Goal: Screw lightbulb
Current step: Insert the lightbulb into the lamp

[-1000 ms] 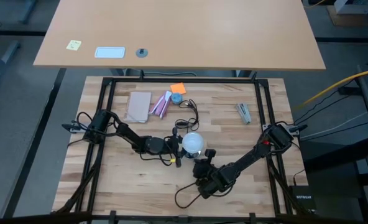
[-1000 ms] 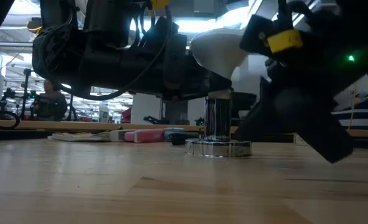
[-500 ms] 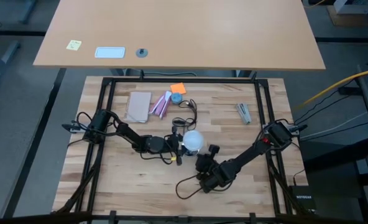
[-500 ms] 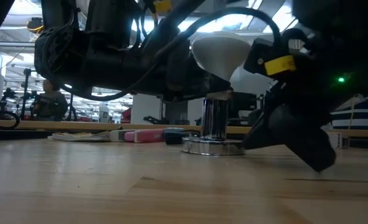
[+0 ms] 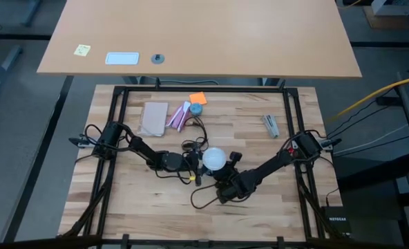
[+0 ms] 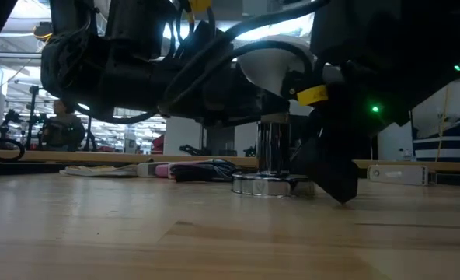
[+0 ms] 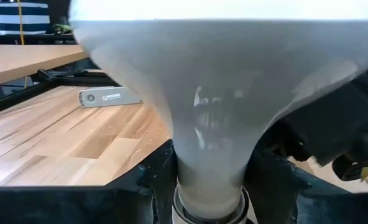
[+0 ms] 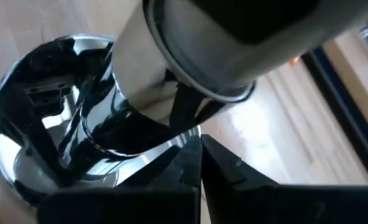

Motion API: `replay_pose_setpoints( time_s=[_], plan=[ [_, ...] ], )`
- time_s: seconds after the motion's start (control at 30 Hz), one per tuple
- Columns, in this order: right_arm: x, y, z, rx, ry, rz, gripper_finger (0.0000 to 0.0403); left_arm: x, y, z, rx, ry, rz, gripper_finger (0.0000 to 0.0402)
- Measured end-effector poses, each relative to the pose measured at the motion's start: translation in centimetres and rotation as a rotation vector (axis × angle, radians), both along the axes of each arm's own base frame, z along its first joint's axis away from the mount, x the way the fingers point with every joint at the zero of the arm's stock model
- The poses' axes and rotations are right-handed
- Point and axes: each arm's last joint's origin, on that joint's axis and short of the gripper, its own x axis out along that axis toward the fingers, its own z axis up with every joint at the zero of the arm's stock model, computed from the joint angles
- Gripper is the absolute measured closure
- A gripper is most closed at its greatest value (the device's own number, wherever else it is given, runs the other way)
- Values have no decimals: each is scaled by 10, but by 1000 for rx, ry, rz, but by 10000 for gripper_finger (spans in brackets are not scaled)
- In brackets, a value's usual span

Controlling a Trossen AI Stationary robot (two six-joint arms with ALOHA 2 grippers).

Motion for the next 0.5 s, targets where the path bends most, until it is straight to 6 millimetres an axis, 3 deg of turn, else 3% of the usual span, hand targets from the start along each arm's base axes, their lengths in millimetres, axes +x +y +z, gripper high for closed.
replay_pose_setpoints(
  time_s=[0.3,0.5],
  plan=[
    [-6,5,6,2,55,25,397,0,0,0,11,1,9,249],
    [-9,37,25,43,56,120,397,0,0,0,13,2,13,249]
  ],
)
